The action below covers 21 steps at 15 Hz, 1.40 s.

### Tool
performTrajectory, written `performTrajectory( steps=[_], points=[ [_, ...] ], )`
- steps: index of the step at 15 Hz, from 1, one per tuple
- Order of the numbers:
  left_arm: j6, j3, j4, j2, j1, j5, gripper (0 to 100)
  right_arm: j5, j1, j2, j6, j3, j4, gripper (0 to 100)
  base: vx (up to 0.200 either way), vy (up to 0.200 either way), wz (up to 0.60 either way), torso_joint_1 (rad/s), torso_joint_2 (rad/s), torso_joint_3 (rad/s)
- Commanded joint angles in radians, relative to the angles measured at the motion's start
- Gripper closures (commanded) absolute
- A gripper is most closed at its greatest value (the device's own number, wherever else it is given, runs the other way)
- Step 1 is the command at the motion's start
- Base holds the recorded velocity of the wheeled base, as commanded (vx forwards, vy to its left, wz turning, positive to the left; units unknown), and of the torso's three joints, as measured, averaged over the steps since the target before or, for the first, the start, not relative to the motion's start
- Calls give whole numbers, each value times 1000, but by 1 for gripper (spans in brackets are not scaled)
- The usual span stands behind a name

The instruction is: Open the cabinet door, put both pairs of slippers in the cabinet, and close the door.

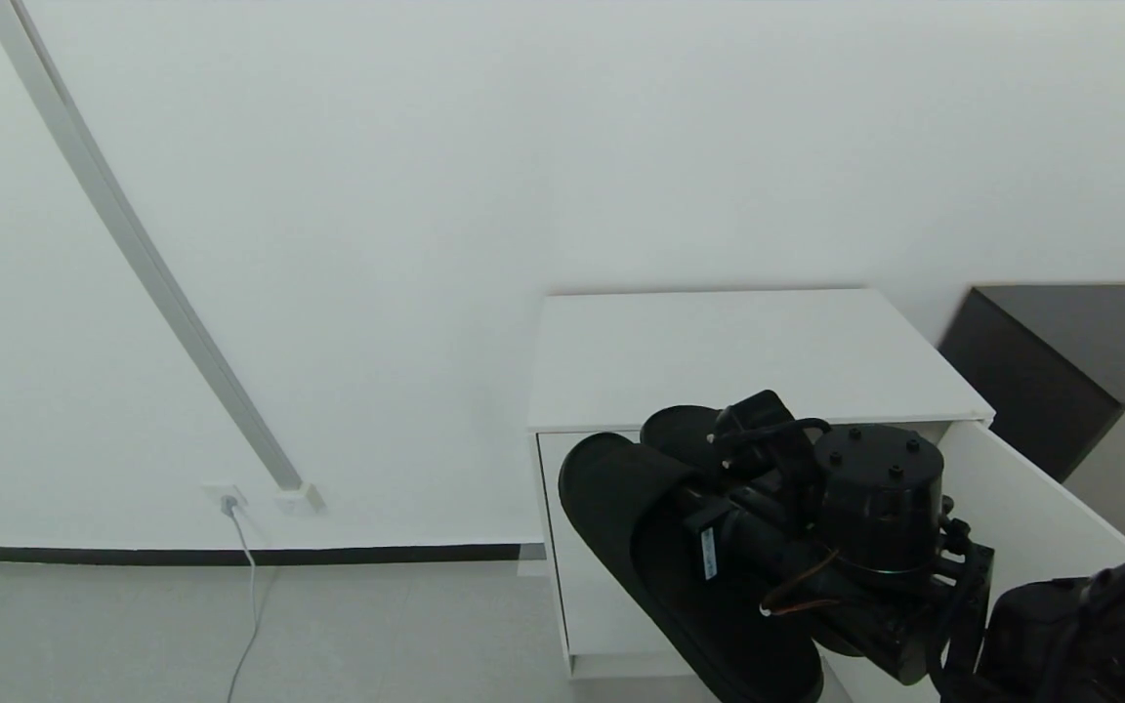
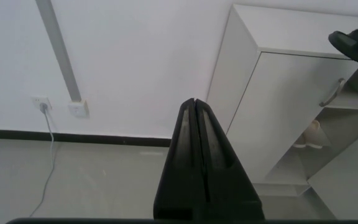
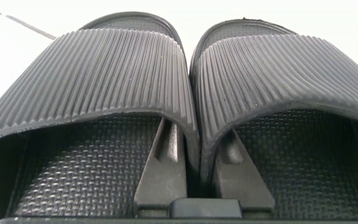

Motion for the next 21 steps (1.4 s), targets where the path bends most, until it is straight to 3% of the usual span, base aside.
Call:
performTrajectory(
  steps=[1, 4, 21],
  points=[
    [-1, 0, 0, 0, 0, 0, 100, 0, 0, 11, 0, -2, 0, 100, 0, 0, 0, 0, 0, 0],
    [1, 0, 0, 0, 0, 0, 100, 0, 0, 9, 0, 1, 0, 100, 0, 0, 0, 0, 0, 0],
    [4, 0, 0, 0, 0, -3, 100, -2, 3, -9, -1, 7, -9, 100, 0, -200, 0, 3, 1, 2]
  ],
)
